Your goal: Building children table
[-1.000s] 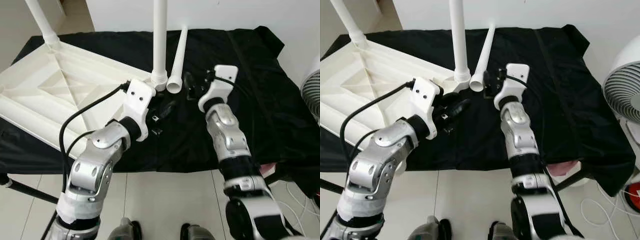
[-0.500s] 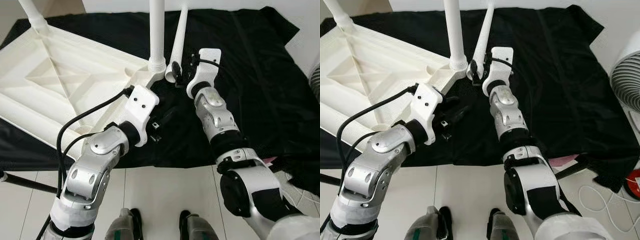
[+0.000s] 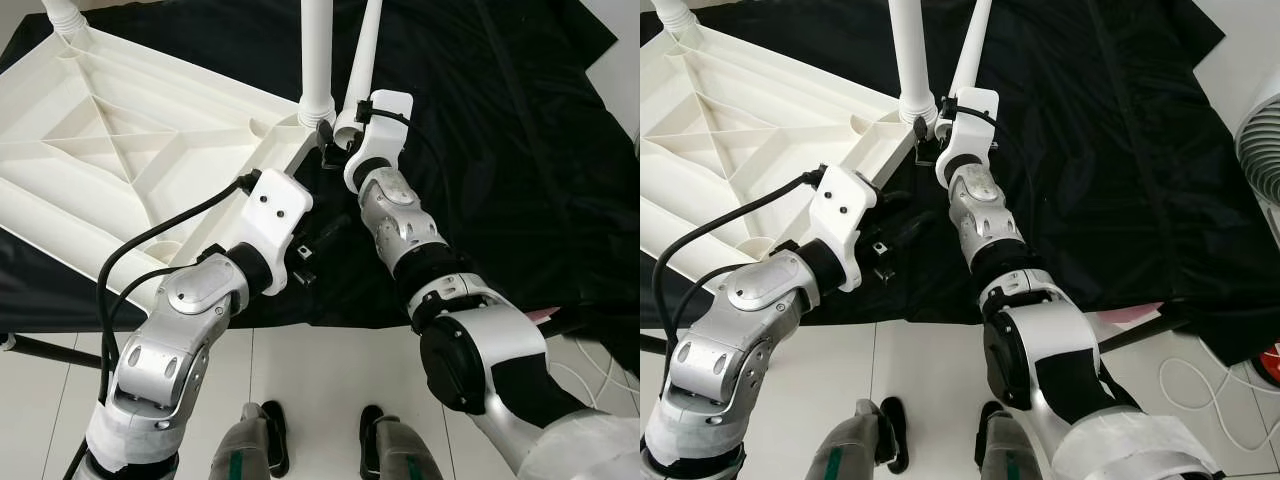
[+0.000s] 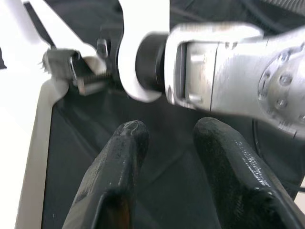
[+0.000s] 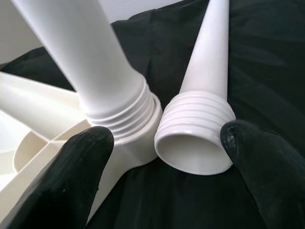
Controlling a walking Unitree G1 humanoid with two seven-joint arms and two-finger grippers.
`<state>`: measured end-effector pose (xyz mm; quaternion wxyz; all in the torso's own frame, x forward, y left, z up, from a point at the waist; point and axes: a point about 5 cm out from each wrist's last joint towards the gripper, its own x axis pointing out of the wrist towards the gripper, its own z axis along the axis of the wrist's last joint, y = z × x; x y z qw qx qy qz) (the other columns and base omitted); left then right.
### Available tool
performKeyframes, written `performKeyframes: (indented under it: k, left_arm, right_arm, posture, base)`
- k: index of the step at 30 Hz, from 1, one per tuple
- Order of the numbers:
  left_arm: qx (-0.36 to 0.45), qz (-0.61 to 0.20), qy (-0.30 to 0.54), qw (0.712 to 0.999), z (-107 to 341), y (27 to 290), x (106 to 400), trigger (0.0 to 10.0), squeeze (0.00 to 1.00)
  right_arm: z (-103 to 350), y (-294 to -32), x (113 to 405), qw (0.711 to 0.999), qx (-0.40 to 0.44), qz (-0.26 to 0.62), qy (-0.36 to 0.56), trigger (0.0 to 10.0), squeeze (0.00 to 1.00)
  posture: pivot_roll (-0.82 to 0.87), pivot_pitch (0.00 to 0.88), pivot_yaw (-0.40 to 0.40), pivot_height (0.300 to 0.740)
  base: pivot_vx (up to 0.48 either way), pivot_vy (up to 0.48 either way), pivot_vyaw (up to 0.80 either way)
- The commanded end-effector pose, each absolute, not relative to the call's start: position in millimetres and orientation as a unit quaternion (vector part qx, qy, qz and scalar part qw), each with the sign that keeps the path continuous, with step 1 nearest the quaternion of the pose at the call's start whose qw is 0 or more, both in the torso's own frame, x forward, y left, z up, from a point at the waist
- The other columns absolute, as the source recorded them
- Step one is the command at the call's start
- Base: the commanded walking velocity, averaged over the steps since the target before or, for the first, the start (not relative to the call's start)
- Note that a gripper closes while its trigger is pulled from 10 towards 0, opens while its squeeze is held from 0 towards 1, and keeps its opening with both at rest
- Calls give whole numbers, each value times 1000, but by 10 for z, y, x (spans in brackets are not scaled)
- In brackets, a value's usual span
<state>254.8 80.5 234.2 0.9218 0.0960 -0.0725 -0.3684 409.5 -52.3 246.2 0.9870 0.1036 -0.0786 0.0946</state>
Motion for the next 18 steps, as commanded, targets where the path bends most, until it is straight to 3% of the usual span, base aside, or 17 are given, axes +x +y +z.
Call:
performKeyframes:
  k: [1,18]
  left_arm:
    - [100,-346,-71,930,2333,832,2522,10000,0]
    - [105,-337,-65,934,2323,857,2501,10000,0]
  right_arm:
    - [2463,-458,4095,988,108,79,-72,10000,0]
    - [2534,-437,4125,994,78,35,-69,10000,0]
  posture:
    - [115,294,84,740]
    - [129,321,91,740]
  base:
    - [0,0,0]
    - [0,0,0]
